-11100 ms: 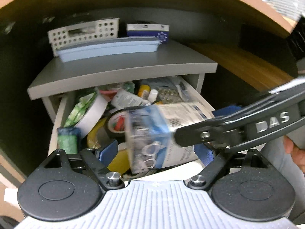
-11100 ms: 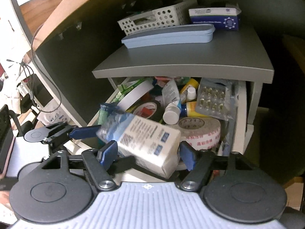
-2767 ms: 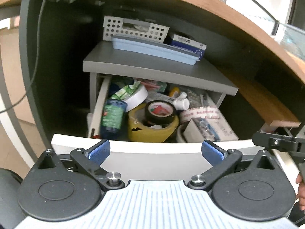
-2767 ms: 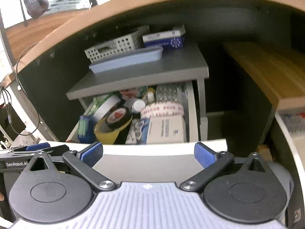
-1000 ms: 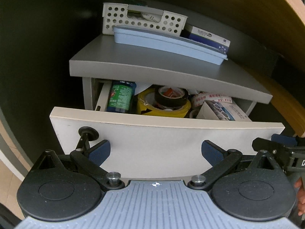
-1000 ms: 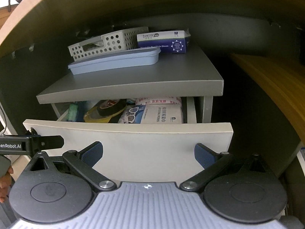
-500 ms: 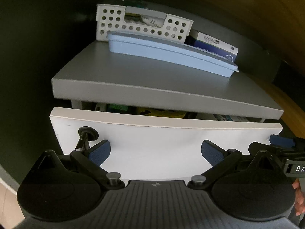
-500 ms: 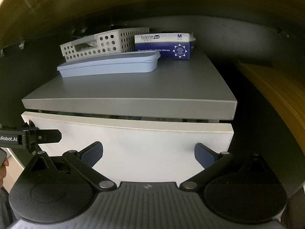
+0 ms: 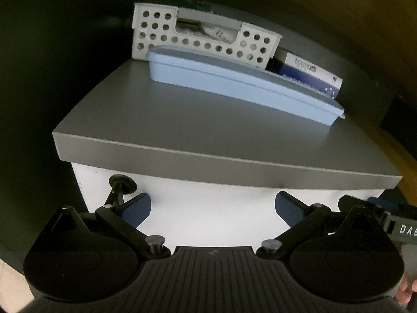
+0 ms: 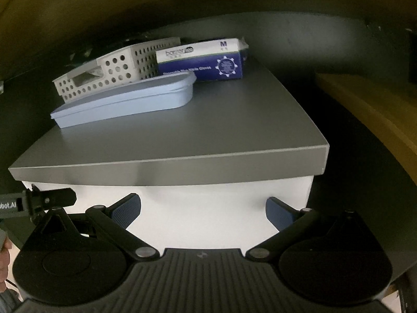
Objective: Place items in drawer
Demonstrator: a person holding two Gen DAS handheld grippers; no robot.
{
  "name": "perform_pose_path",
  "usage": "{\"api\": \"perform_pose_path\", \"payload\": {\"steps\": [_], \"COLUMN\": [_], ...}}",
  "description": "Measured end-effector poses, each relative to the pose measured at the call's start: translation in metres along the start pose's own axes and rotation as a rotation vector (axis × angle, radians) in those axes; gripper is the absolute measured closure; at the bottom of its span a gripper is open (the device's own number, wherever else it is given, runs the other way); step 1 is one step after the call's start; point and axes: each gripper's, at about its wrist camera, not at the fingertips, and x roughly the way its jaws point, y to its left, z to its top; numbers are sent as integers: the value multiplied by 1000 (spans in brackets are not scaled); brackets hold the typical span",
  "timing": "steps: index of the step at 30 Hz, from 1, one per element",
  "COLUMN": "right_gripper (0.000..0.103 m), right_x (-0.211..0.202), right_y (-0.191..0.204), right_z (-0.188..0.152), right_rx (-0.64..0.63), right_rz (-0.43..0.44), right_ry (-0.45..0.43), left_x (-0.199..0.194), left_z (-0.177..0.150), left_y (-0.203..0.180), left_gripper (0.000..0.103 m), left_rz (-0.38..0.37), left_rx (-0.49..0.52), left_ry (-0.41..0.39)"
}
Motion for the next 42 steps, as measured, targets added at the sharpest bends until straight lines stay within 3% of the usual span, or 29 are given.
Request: {"api": "perform_pose_path", "payload": {"steps": [10,13,20,42], "right_gripper": [0,0,0,0], "right_x": [-1,-4,-26,-103], "right_y": [0,0,2,9], "right_z": [-5,-8,-17,-35], "right_rx": [-27,-30,-63,-94], "right_rz": [4,8,9,7], "right_ry": [18,29,27,29], "left_x": [4,4,-6,-69], "left_z": [0,-3,-11,-41], "left_y": [-6,-6,-2,-19], "left_gripper": [0,0,0,0], "left_rz": [38,19,16,9], "left_rx": [45,72,-20,-8], "left_ry": [27,40,72,82]}}
